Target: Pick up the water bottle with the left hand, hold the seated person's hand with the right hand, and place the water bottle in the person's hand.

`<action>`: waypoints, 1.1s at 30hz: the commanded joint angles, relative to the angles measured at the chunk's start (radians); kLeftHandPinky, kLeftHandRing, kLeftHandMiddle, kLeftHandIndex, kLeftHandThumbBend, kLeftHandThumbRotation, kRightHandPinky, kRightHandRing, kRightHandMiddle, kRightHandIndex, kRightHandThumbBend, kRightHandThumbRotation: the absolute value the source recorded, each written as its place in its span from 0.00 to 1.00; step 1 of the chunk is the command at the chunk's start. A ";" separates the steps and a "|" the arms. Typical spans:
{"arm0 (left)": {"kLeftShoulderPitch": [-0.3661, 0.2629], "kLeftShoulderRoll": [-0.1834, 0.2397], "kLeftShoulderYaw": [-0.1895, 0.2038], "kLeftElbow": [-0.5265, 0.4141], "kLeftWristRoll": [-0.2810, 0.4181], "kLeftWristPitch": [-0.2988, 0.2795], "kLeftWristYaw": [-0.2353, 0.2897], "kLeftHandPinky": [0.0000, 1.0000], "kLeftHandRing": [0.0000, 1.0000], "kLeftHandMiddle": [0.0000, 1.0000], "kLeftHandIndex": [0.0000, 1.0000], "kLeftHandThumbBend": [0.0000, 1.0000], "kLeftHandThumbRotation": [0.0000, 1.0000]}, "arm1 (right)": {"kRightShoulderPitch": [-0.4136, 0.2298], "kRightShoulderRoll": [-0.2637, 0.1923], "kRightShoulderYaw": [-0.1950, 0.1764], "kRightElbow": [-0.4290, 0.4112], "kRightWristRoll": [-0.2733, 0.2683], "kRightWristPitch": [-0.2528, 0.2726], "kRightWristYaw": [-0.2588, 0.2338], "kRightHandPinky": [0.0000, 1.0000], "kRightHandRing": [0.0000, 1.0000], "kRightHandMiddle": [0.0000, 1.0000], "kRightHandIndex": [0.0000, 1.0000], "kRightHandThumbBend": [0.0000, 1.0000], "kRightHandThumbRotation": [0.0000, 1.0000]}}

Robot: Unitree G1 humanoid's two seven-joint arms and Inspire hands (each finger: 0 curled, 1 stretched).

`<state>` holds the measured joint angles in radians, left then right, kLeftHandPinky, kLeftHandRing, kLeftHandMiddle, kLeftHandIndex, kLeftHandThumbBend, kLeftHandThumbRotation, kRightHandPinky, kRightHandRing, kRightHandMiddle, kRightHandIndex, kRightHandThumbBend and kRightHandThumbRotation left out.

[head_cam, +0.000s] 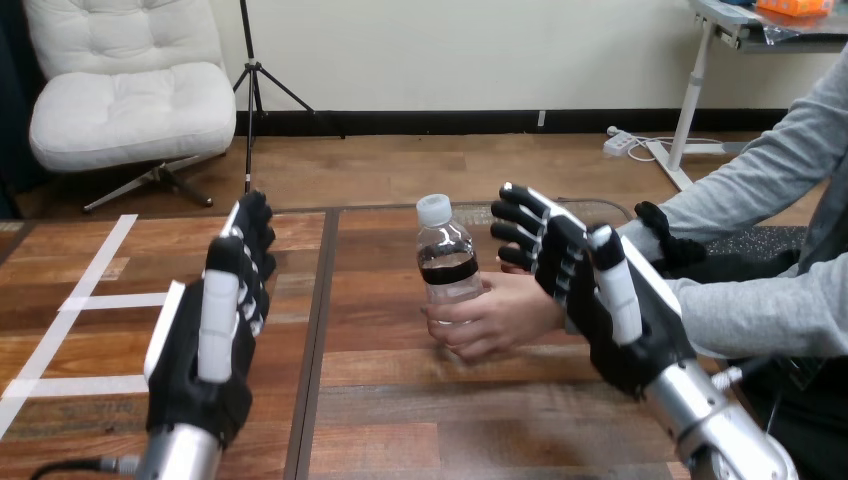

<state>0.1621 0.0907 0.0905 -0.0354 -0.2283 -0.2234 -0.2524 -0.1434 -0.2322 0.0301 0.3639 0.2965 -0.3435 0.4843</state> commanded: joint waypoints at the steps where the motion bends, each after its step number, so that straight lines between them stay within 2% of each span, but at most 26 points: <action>1: 0.021 -0.027 -0.046 -0.183 -0.024 -0.035 -0.014 1.00 0.99 0.98 0.96 0.93 0.98 | 0.024 0.029 -0.024 -0.247 0.050 0.041 -0.030 0.93 0.93 0.93 0.92 0.99 1.00; 4: 0.029 -0.034 -0.051 -0.168 -0.025 -0.077 -0.029 1.00 1.00 0.98 0.97 0.90 0.98 | 0.048 0.035 -0.020 -0.268 0.041 0.033 -0.032 0.93 0.93 0.93 0.93 0.97 1.00; 7: 0.043 -0.039 -0.059 -0.182 -0.007 -0.074 -0.019 1.00 0.99 0.97 0.96 0.90 0.98 | 0.073 0.046 -0.018 -0.293 0.039 0.037 -0.043 0.94 0.94 0.93 0.93 0.96 1.00; 10: 0.045 -0.042 -0.064 -0.169 0.001 -0.101 -0.027 0.99 0.97 0.96 0.95 0.90 0.96 | 0.098 0.057 -0.015 -0.326 0.052 0.056 -0.048 0.94 0.94 0.93 0.92 0.95 1.00; 17: 0.060 -0.042 -0.085 -0.180 0.015 -0.097 -0.023 0.94 0.94 0.94 0.92 0.92 0.94 | 0.147 0.077 -0.004 -0.389 0.066 0.084 -0.059 0.97 0.95 0.95 0.92 0.94 1.00; 33: 0.063 -0.034 -0.104 -0.197 0.014 -0.068 -0.009 1.00 0.97 0.95 0.92 0.88 0.96 | 0.183 0.100 -0.003 -0.475 0.074 0.158 -0.071 1.00 0.98 0.97 0.94 0.96 1.00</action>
<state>0.2627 0.0602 -0.0066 -0.1797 -0.2231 -0.2729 -0.2646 0.0739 -0.1450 0.0335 -0.0398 0.3532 -0.2001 0.4183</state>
